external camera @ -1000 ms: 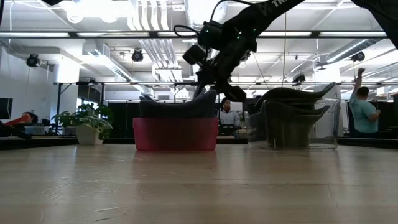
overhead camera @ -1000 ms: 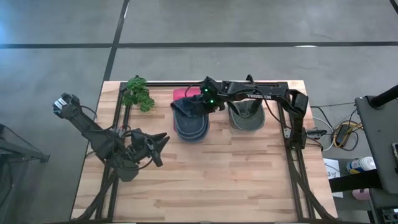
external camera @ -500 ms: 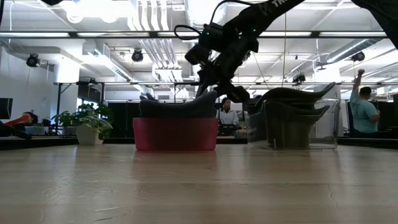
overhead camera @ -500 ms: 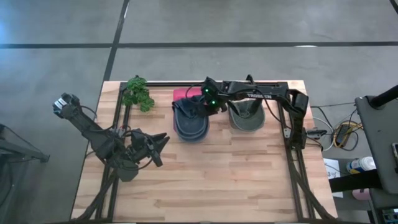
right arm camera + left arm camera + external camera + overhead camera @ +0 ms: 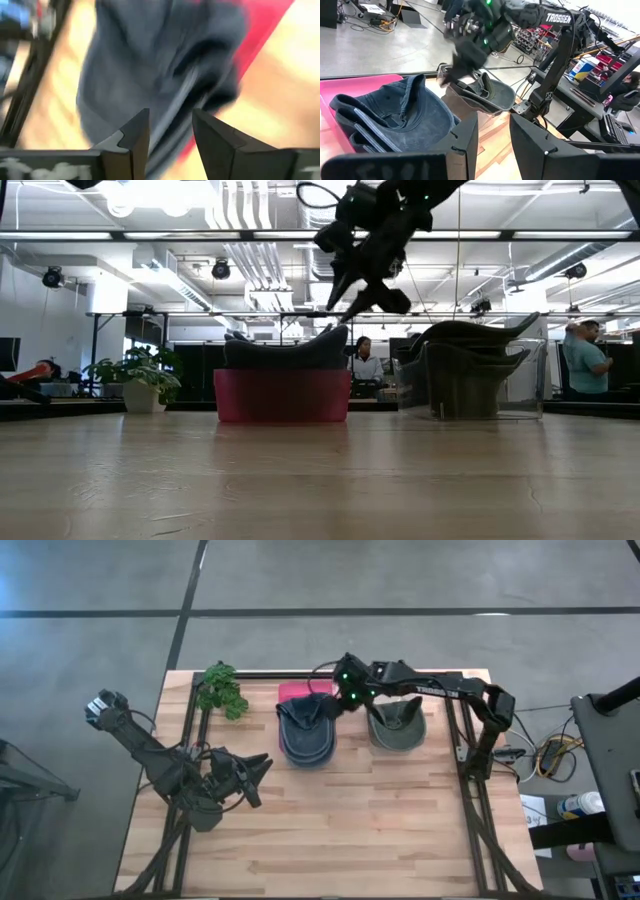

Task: Pick & Place hat
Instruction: Put the blue cap into the red bin

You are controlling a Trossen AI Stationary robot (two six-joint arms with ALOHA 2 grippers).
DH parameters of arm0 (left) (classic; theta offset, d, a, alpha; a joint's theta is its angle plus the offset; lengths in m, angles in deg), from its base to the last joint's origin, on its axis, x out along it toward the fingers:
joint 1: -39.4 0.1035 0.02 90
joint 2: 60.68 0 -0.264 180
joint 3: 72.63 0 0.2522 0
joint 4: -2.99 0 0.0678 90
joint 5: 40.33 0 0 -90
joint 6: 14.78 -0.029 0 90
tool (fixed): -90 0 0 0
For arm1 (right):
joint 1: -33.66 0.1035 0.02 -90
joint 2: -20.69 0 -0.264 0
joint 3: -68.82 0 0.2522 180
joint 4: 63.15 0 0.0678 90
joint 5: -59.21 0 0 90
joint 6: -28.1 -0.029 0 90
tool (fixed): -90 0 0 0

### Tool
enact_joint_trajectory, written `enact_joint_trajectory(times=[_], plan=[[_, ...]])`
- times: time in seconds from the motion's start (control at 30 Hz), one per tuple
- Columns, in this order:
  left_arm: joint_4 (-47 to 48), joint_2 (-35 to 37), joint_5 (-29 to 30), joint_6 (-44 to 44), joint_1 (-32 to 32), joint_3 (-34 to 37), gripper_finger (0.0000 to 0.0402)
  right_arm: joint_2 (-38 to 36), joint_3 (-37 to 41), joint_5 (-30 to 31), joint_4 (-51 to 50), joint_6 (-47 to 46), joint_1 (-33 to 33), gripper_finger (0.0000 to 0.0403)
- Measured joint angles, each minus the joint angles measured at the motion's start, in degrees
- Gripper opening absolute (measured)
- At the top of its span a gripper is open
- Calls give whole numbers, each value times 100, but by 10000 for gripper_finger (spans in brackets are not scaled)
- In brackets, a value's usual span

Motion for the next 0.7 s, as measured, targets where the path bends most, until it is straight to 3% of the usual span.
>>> enact_joint_trajectory(times=[0.13, 0.37, 0.7], plan=[[11, 0, 0, 28, 0, 2, 105, -106, 0, 781, 811, -165, -167, 129], [-4, 0, -2, 164, 37, 2, 105, 445, 3, 602, 1354, -650, -542, 100], [1, 0, -24, 229, 37, 11, 105, 889, 2, 391, 1321, -508, -178, 80]])
